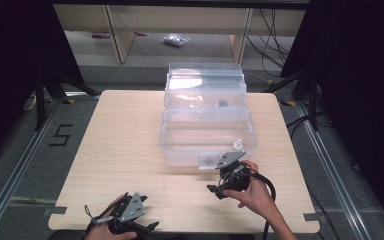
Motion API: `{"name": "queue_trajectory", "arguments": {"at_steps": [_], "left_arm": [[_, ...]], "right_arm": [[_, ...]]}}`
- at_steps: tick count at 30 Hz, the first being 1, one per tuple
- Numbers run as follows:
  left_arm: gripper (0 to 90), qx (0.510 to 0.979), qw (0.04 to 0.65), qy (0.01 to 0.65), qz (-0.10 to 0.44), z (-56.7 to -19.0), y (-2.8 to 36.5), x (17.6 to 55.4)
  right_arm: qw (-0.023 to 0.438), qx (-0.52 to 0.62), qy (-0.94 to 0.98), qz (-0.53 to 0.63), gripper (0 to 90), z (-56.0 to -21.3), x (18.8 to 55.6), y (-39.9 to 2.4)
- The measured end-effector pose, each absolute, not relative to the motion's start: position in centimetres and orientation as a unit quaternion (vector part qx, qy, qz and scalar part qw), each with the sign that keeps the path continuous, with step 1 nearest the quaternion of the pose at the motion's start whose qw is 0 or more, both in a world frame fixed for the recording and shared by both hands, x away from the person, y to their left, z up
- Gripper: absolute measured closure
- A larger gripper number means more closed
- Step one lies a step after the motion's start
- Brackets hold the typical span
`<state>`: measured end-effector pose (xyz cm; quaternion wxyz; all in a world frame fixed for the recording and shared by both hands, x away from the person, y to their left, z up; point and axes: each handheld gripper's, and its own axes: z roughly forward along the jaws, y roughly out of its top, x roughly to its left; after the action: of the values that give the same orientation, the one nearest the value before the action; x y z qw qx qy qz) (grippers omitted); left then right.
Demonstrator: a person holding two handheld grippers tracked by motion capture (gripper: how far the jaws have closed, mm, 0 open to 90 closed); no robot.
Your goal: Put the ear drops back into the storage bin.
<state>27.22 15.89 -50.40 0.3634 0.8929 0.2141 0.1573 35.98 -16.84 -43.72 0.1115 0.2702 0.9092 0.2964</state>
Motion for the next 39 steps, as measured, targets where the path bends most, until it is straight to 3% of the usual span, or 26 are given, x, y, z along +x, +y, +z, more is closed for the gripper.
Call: {"name": "queue_trajectory", "arguments": {"at_steps": [15, 20, 39], "left_arm": [[15.0, 0.892, 0.367, 0.215, 0.156, -50.4, 15.9, 27.1], [15.0, 0.892, 0.362, 0.221, 0.156, -50.5, 15.9, 27.1], [15.0, 0.894, 0.36, 0.214, 0.158, -50.4, 16.0, 27.2]], "right_arm": [[0.098, 0.269, 0.91, 0.3, 23.1, -45.3, 35.1, -16.7], [0.072, 0.257, 0.912, 0.31, 22.9, -45.8, 34.8, -17.0], [0.065, 0.282, 0.9, 0.325, 21.7, -47.2, 32.8, -18.6]]}}
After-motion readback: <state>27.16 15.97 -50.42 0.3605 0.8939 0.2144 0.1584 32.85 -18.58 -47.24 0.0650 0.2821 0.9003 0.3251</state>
